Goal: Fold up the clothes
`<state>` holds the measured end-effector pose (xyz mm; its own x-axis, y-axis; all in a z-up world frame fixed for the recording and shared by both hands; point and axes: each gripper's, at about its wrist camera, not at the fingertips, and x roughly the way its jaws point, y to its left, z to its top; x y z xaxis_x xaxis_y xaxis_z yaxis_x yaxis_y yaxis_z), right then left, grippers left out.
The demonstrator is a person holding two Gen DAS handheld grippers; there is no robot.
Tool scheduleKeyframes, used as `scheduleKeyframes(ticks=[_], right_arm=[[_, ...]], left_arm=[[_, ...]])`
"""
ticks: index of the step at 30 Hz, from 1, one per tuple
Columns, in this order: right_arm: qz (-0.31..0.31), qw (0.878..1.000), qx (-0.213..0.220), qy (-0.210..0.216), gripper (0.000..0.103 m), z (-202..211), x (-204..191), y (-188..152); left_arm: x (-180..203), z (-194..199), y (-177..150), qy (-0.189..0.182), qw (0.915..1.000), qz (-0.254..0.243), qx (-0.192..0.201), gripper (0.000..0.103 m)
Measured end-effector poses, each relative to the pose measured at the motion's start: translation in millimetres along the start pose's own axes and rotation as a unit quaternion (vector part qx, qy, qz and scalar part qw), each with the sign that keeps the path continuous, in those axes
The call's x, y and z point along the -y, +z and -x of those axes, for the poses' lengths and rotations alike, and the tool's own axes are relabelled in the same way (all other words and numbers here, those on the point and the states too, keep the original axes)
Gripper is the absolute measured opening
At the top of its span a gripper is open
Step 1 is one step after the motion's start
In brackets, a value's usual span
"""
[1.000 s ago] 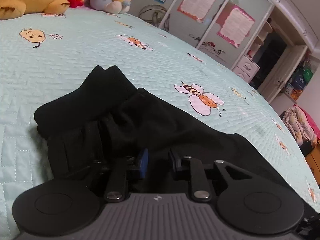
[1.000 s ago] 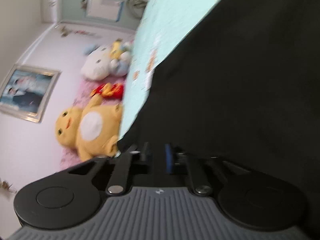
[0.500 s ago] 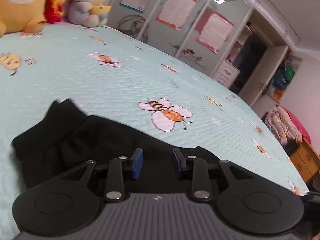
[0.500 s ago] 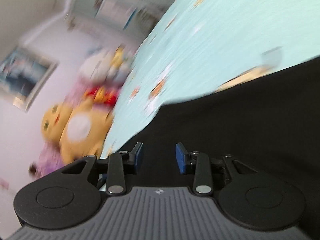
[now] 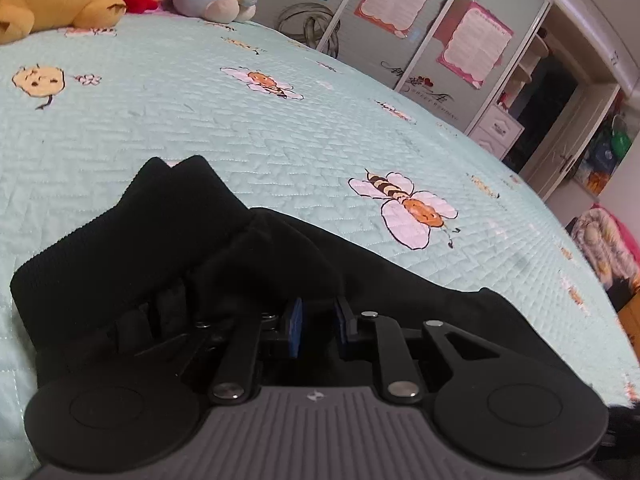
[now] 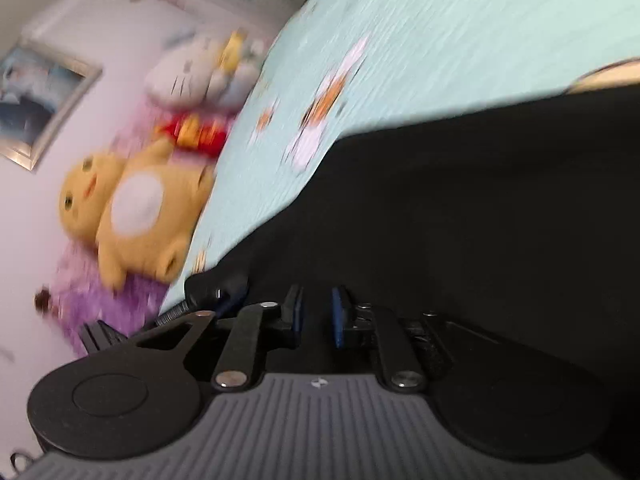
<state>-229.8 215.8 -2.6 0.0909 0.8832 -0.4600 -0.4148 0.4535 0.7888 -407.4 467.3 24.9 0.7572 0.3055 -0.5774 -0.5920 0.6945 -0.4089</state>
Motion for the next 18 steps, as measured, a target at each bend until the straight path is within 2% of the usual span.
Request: scheduleKeyframes(ticks=[1, 2, 3, 5, 8, 11, 14, 17, 18], right_arm=[[0.019, 1.0, 0.005, -0.012, 0.036, 12, -1, -3], [0.025, 1.0, 0.003, -0.012, 0.038, 24, 2, -5], [0.022, 1.0, 0.0, -0.006, 0.038, 36, 7, -7], [0.007, 1.0, -0.002, 0.005, 0.039, 61, 22, -8], [-0.026, 1.0, 0.012, 0.014, 0.039, 99, 52, 2], [-0.047, 0.998, 0.038, -0.009, 0.041, 152, 89, 7], [-0.088, 0.992, 0.087, -0.01, 0.041, 217, 128, 5], [-0.105, 0.985, 0.135, -0.018, 0.046, 270, 153, -2], [-0.108, 0.983, 0.146, -0.026, 0.046, 281, 161, -4]], left_arm=[[2, 0, 1, 0.003, 1.0, 0.004, 0.0, 0.023], [3, 2, 1, 0.006, 0.9999, 0.01, -0.002, 0.024], [4, 5, 1, 0.01, 0.9998, 0.015, -0.002, 0.025], [12, 14, 0, 0.014, 0.9999, 0.01, 0.0, 0.034], [28, 31, -5, 0.015, 0.9998, -0.01, 0.008, 0.038], [53, 51, -21, -0.014, 0.9992, -0.037, 0.007, 0.043], [80, 57, -43, -0.051, 0.9954, -0.08, -0.015, 0.045], [102, 52, -65, -0.068, 0.9879, -0.131, -0.049, 0.046], [101, 48, -71, -0.062, 0.9883, -0.128, -0.057, 0.046]])
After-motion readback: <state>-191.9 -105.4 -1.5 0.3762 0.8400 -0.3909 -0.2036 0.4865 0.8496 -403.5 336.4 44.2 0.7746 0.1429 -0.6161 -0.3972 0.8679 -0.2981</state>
